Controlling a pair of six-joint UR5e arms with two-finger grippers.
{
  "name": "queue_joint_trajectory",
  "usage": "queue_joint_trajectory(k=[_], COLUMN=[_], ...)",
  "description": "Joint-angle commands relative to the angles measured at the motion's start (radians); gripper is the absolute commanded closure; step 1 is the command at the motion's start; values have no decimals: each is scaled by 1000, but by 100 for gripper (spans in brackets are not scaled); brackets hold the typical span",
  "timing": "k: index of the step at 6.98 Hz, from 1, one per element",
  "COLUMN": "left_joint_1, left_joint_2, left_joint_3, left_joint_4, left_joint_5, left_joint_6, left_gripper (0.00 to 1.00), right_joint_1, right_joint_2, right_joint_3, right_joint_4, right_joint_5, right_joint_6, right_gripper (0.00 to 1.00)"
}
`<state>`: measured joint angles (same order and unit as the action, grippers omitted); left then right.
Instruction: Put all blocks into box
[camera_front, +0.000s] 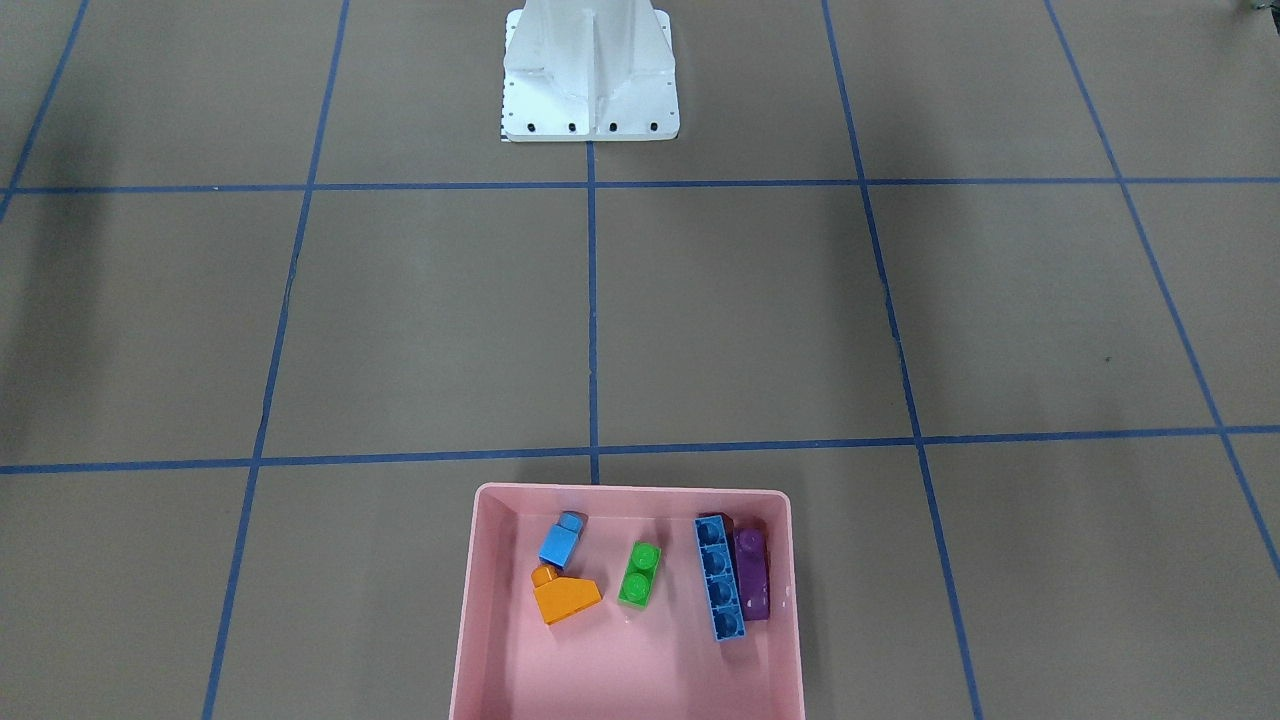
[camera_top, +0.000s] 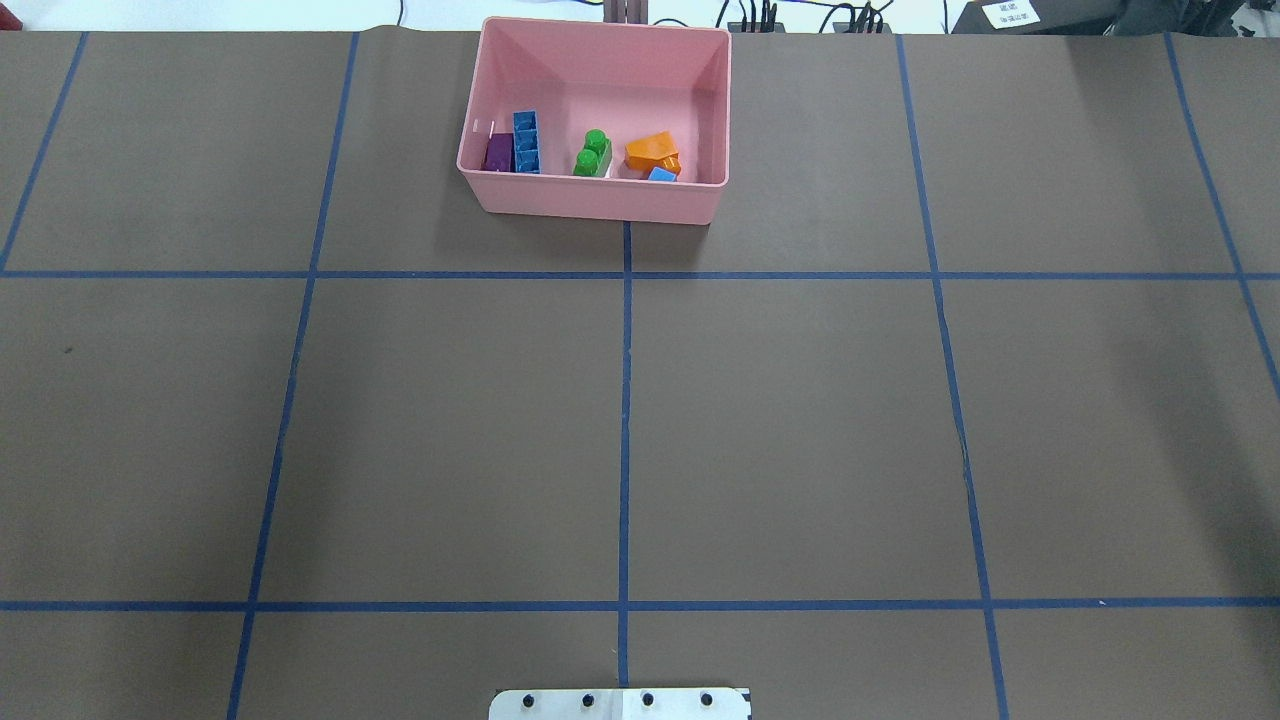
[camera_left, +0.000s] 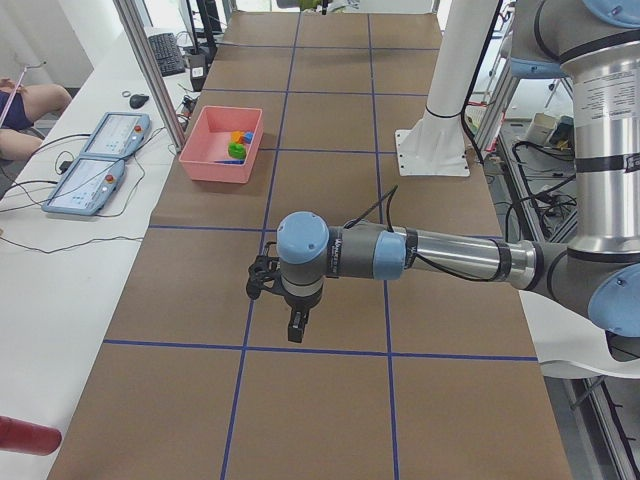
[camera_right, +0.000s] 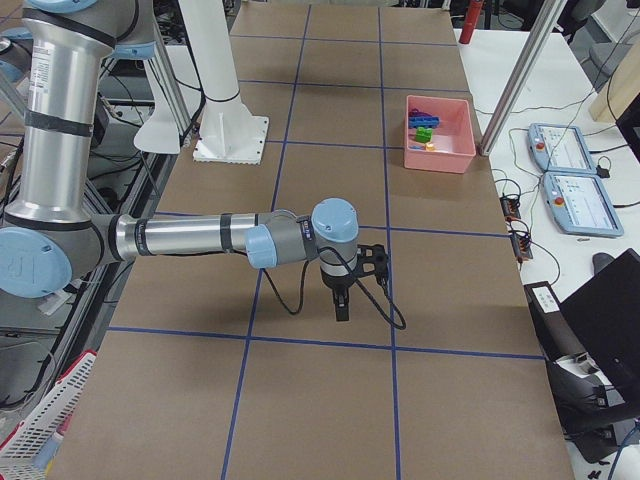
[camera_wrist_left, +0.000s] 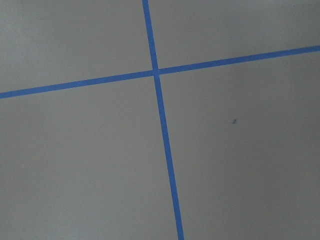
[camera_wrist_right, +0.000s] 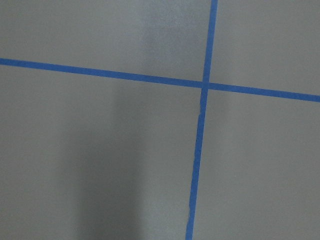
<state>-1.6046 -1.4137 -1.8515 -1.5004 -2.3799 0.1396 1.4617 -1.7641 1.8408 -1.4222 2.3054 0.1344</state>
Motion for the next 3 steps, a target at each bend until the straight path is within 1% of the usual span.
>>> queue_joint_trajectory(k=[1,3], left_joint_1=[0,0], left_joint_2=[-1,-1], left_joint_3=[0,0], left_joint_4=[0,0], left_joint_5=[1,4], left_joint_6=[2,2], left_gripper=[0,0], right_joint_1=[0,0], right_joint_2=[0,0], right_joint_3=[2,0], right_joint_4=[3,3], right_joint_5=[6,8], right_joint_6=[1,1], right_gripper=[0,0])
